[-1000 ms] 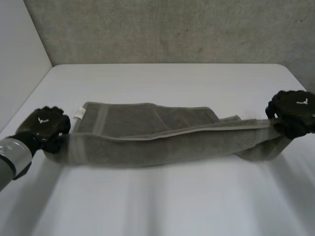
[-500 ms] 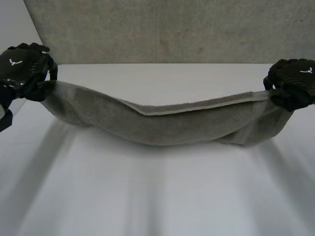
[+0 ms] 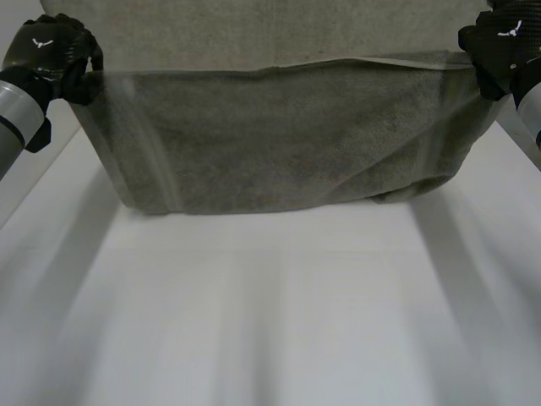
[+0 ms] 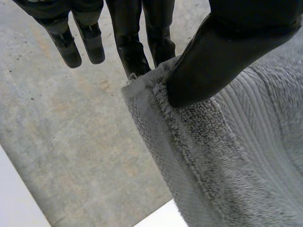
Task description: Fold the towel.
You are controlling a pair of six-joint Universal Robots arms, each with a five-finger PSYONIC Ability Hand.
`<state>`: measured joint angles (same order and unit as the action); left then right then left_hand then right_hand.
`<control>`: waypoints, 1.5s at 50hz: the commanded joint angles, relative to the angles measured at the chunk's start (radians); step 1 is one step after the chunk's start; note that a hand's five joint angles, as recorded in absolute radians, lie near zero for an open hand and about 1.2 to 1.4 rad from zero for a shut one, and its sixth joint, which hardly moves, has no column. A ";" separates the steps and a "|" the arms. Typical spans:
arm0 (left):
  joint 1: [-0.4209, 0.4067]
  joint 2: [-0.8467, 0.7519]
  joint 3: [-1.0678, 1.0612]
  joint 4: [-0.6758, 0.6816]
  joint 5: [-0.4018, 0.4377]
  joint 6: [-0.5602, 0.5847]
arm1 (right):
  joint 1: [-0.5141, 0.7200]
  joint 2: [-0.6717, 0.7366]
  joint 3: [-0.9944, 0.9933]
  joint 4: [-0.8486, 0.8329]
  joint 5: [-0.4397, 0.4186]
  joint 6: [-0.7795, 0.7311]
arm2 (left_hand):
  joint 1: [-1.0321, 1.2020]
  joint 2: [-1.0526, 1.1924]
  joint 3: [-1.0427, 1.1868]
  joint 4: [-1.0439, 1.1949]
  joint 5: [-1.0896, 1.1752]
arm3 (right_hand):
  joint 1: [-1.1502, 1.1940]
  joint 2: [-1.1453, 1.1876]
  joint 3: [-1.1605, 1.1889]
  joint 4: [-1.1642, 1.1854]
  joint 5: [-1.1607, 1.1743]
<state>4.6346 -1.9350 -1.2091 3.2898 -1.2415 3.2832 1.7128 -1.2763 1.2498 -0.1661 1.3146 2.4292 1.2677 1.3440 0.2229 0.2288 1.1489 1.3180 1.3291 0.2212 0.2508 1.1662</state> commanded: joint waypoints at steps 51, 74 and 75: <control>0.033 -0.027 -0.075 0.090 0.001 -0.218 | -0.070 0.038 0.030 -0.013 -0.199 0.245 | 0.129 0.052 -0.048 -0.054 0.073 | 0.078 0.067 -0.047 -0.076 0.056; 0.019 0.040 -0.159 0.080 0.004 -0.217 | -0.065 -0.060 0.168 0.002 -0.216 0.245 | 0.129 0.052 -0.048 -0.054 0.073 | 0.078 0.067 -0.047 -0.076 0.056; 0.024 0.078 -0.193 0.080 0.008 -0.218 | -0.067 -0.092 0.204 0.005 -0.227 0.245 | 0.129 0.052 -0.048 -0.054 0.073 | 0.078 0.067 -0.047 -0.076 0.056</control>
<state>4.6489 -1.9621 -1.3071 3.3757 -1.2443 3.0656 1.6549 -1.2637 1.3430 -0.1730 1.1116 2.6748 1.2677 1.3457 0.2229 0.2288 1.1493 1.3180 1.3293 0.2212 0.2508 1.1662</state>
